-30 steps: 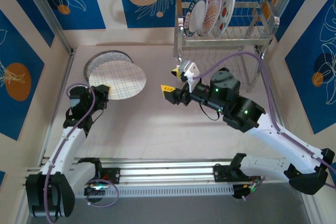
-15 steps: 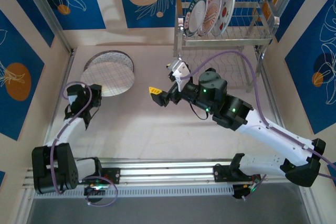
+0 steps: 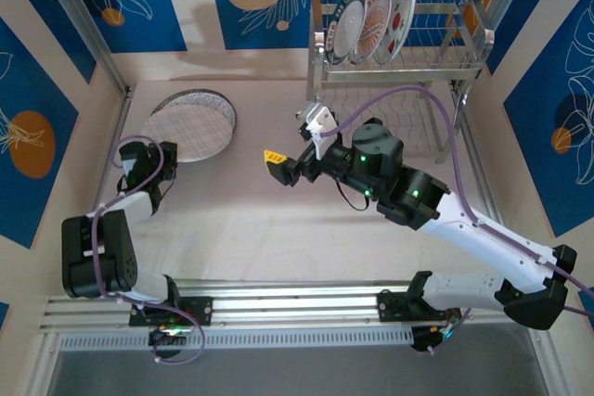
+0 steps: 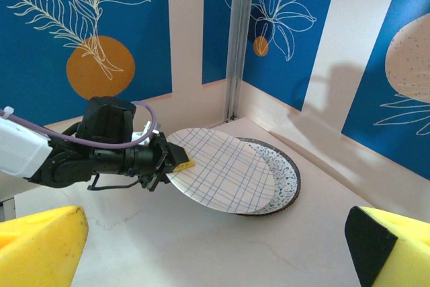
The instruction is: Unload the plates from the dish rack
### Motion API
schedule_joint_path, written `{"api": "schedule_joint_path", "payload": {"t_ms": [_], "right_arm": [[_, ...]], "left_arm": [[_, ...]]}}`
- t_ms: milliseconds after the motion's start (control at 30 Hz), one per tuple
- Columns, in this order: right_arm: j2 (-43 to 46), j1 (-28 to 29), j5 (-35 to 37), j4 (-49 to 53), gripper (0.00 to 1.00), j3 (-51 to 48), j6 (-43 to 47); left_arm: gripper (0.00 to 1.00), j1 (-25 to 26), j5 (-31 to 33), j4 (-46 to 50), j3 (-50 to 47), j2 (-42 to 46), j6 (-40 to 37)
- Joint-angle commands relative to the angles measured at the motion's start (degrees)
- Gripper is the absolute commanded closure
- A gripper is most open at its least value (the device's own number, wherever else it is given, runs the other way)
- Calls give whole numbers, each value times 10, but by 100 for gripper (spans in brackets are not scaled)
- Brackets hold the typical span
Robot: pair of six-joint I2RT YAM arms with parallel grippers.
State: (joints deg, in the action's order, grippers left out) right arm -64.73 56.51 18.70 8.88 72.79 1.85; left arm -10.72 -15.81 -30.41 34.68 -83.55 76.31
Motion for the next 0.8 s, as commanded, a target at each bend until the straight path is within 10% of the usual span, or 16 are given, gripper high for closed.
{"api": "schedule_joint_path", "payload": {"t_ms": [0, 767], "right_arm": [[5, 4, 11, -1, 1, 18, -8], [1, -4, 7, 10, 1, 20, -17]], "left_arm": [[91, -12, -16, -68, 35, -17, -9], [91, -17, -49, -103, 106, -148, -18]]}}
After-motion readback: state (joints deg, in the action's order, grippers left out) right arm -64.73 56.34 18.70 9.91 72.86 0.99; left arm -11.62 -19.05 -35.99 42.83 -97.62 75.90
